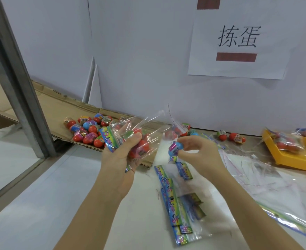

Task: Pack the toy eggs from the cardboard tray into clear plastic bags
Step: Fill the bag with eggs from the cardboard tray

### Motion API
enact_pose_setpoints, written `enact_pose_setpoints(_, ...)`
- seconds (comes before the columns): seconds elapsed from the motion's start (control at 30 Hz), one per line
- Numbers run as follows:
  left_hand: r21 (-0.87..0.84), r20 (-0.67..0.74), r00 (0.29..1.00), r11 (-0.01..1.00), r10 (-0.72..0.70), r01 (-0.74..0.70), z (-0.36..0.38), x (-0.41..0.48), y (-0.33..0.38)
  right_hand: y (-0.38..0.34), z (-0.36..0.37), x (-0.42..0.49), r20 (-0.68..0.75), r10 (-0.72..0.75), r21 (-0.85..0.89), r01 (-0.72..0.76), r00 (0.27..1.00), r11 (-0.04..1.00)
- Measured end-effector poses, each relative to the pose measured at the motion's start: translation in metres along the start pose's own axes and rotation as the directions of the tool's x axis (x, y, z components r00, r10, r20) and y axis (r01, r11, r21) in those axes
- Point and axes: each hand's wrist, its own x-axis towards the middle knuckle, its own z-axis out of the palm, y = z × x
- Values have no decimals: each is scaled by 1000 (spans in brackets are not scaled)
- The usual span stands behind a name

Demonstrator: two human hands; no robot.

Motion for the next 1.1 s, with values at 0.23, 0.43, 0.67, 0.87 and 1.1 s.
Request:
enact_pose_setpoints(0.23,69,3,1000,997,-28,28,-2,-1,-2,-33,-53,11,-256,-58,532,190,965,825)
enact_pose_setpoints(0.43,125,6,999,991,-48,47,2,-4,-7,-52,-56,2,-24,-292,-39,291,956,956)
enact_pose_setpoints(0.67,131,66,994,989,-83,74,8,-8,-13,-59,-40,-4,101,-310,-178,323,946,929)
enact_pose_setpoints(0.87,83,115,985,989,-128,119,8,-8,-18,-62,-36,-7,152,-314,-178,339,937,924)
enact_pose_setpoints(1.1,119,150,980,987,-129,111,3,-5,-21,-62,-32,-8,154,-338,-197,364,928,910)
